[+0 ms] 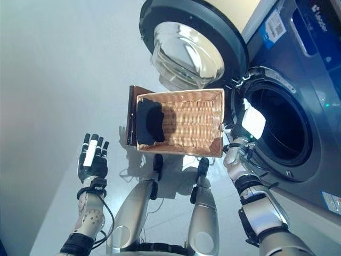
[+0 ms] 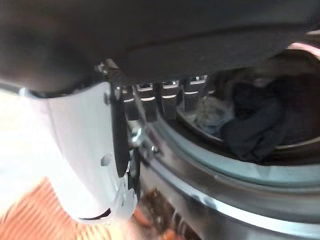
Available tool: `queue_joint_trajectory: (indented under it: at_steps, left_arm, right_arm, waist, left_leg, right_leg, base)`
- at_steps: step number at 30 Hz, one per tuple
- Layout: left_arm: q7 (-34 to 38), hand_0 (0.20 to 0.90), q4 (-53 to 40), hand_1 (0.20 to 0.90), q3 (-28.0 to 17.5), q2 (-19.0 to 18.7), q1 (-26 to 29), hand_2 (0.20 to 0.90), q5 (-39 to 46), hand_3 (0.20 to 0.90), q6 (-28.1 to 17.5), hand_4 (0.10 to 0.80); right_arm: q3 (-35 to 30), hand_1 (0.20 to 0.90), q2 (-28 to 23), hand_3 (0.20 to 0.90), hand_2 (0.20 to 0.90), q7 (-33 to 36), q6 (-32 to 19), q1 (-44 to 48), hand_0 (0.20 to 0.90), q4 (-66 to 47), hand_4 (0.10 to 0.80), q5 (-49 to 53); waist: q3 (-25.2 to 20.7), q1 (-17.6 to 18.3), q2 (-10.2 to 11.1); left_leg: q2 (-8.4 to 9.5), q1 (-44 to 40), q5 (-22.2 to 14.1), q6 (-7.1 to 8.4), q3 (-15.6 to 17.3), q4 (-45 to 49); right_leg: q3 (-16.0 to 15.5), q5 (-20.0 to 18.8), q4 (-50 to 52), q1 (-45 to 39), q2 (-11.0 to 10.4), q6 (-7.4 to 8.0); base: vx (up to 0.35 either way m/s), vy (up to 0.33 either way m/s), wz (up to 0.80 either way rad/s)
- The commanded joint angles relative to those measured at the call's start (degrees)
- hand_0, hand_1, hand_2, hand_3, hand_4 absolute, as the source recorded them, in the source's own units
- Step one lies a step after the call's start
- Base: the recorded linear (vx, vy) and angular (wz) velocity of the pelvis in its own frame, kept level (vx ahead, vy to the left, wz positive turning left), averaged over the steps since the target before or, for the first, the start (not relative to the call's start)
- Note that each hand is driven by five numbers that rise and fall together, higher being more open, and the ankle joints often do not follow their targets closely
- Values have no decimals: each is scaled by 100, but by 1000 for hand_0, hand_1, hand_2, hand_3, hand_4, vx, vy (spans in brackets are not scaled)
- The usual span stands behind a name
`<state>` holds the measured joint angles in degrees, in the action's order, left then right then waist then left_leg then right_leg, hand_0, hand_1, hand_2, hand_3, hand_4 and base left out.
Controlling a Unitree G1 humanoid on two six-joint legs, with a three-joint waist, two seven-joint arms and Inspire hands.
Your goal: Pick up the clothes and place them into the washing machine
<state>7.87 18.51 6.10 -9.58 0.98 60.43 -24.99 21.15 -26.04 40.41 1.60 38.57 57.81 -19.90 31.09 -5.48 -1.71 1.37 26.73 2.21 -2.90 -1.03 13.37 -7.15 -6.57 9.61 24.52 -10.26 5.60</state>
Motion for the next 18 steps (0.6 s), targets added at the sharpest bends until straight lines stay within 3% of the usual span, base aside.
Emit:
queue_joint_trajectory:
  at_steps: [1, 11, 18]
  left_arm:
    - [-240, 900, -531, 900, -69, -263, -233, 900, -114, 900, -324, 800]
    - [-218, 900, -591, 900, 52, -387, -76, 900, -142, 900, -271, 800]
    - [-183, 900, -595, 900, 128, -390, 0, 900, -202, 900, -217, 800]
  right_arm:
    - [606, 900, -16, 900, 900, -111, -304, 734, 900, -159, 800, -811]
    - [1593, 900, 357, 900, 900, -466, 132, 1475, 900, 866, 800, -1803]
    - [1781, 900, 554, 900, 900, -488, 351, 1639, 900, 1020, 800, -2197]
  waist:
    - [-479, -377, -79]
    - [-356, -736, -74]
    - [-324, -909, -115]
  left_leg:
    - [102, 42, 400, 358, -174, -671]
    - [118, 129, 620, 396, -489, -933]
    - [155, 183, 726, 484, -792, -1013]
  right_leg:
    - [-303, 586, 426, -2, -113, 95]
    - [-589, 614, 471, 49, -169, 95]
    - [-845, 787, 605, -1, -217, 62]
  base:
    - [30, -28, 20]
    - [8, -19, 16]
    - [30, -57, 19]
